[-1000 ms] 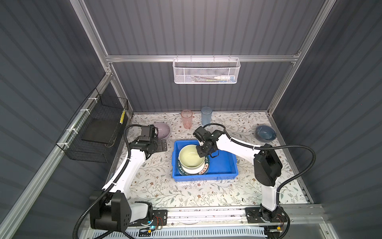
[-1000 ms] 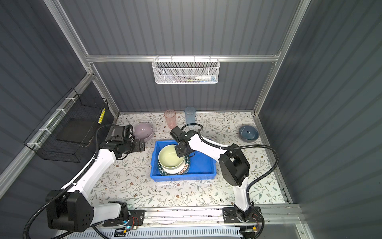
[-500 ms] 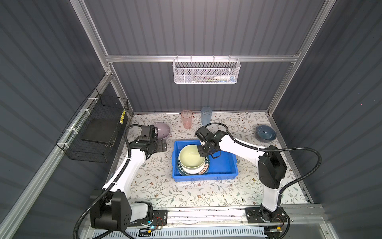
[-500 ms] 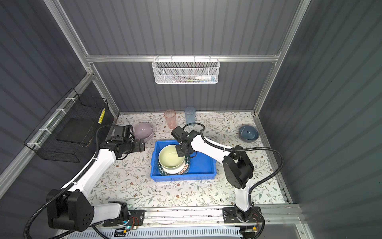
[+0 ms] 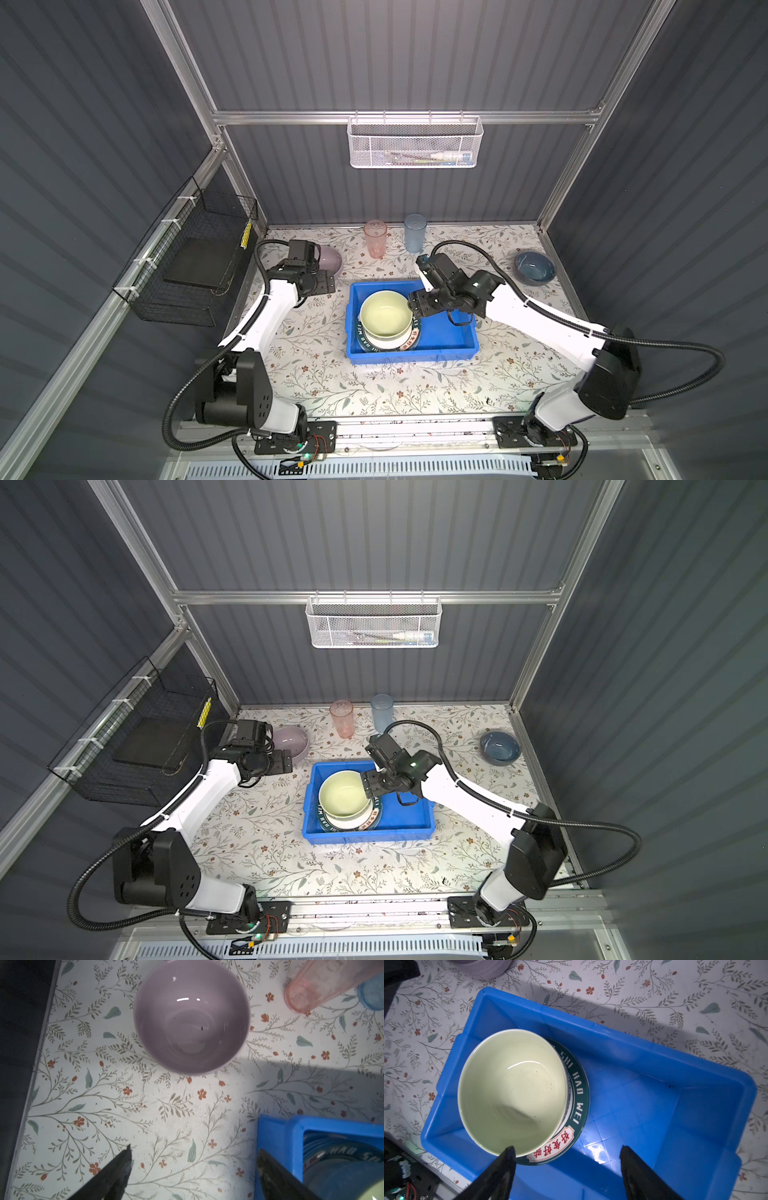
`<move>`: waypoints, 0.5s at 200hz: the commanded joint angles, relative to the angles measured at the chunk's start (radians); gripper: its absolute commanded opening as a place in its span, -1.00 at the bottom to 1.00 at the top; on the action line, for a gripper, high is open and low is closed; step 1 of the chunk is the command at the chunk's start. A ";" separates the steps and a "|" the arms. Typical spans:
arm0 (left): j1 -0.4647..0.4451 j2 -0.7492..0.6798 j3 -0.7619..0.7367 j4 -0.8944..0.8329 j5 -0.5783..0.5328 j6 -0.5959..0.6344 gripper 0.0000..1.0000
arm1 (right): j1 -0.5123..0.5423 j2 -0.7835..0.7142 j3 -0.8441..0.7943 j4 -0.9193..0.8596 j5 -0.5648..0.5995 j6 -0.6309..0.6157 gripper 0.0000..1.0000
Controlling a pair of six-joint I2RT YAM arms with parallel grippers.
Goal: Place the mixed dishes into the plastic bin
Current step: 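Open right gripper and withdraw it while left gripper reaches over pink bowl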
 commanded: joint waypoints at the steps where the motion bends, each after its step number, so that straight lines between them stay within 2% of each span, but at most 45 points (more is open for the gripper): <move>1: 0.020 0.107 0.117 -0.040 -0.043 -0.002 0.82 | 0.005 -0.091 -0.079 0.053 -0.050 -0.010 0.66; 48: 0.051 0.341 0.345 -0.068 -0.117 -0.017 0.72 | 0.003 -0.244 -0.168 0.071 -0.089 0.001 0.74; 82: 0.075 0.458 0.449 -0.089 -0.173 -0.004 0.67 | 0.003 -0.340 -0.240 0.075 -0.090 0.018 0.74; 100: 0.098 0.506 0.489 -0.099 -0.163 -0.003 0.61 | 0.001 -0.374 -0.271 0.073 -0.090 0.027 0.74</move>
